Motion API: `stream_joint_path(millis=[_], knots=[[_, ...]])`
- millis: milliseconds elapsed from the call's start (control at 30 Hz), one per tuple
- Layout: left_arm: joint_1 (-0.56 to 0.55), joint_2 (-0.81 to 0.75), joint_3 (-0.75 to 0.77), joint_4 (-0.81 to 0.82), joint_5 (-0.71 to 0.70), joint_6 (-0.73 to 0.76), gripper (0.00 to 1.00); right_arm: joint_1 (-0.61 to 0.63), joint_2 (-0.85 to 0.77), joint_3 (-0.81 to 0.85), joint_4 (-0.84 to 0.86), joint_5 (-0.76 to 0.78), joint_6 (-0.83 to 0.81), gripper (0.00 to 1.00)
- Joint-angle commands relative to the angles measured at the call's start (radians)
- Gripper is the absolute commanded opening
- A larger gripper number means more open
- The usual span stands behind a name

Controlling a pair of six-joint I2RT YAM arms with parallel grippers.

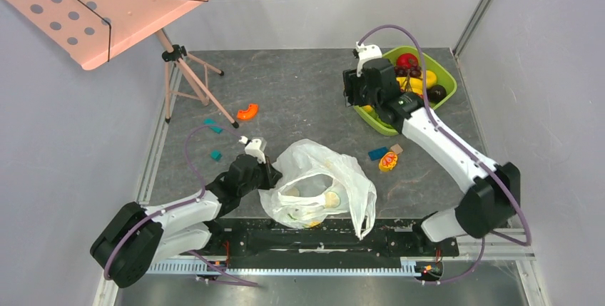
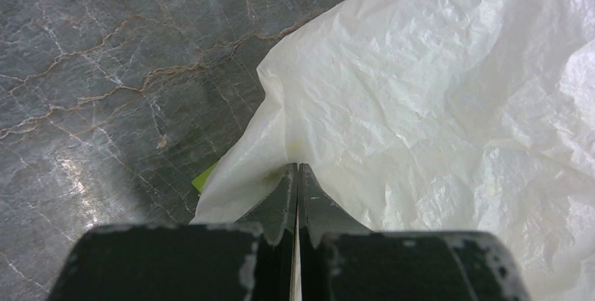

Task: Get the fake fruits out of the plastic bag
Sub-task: Place the fake fruit in the bin.

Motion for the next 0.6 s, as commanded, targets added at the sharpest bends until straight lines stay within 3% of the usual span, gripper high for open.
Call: stream_joint_path(millis=[0, 567], knots=[[0.004, -0.025, 0.027, 0.002, 0.003, 0.002, 0.02, -0.088, 0.110, 0.069, 0.081, 0.009, -0.078, 0.42], [0.003, -0.054, 0.041, -0.022, 0.012, -0.004, 0.02, -0.232, 0.538, 0.319, 0.098, 0.067, -0.178, 0.46]])
